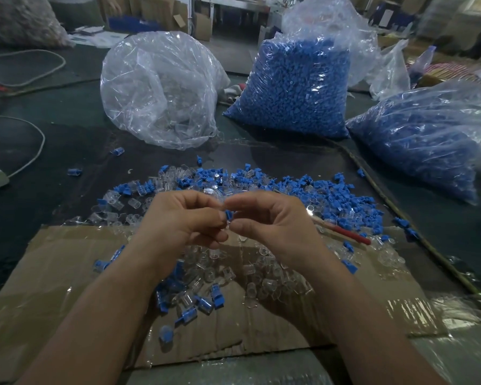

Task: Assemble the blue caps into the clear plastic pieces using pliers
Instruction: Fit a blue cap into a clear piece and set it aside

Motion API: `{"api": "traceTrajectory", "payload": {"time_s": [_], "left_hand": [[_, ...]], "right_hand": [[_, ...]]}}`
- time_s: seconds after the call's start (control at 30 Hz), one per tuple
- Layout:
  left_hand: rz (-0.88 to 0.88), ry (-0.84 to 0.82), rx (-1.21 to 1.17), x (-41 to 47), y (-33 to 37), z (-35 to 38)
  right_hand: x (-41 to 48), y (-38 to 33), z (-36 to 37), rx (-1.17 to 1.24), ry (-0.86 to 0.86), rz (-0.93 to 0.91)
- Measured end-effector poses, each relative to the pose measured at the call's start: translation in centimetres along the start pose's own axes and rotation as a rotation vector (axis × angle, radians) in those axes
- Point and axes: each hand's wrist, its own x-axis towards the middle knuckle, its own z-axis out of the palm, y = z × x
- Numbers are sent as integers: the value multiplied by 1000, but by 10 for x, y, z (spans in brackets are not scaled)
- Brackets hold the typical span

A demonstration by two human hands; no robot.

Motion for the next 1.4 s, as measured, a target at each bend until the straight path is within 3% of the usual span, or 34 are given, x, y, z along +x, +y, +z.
{"api": "traceTrajectory", "payload": {"time_s": [0.4,1.4], "left_hand": [[-83,-50,-26,2,0,0],[-41,-2,-61,2,-2,5]], "right_hand": [[0,7,3,-289,99,-237],[0,16,2,-290,174,-246]]}}
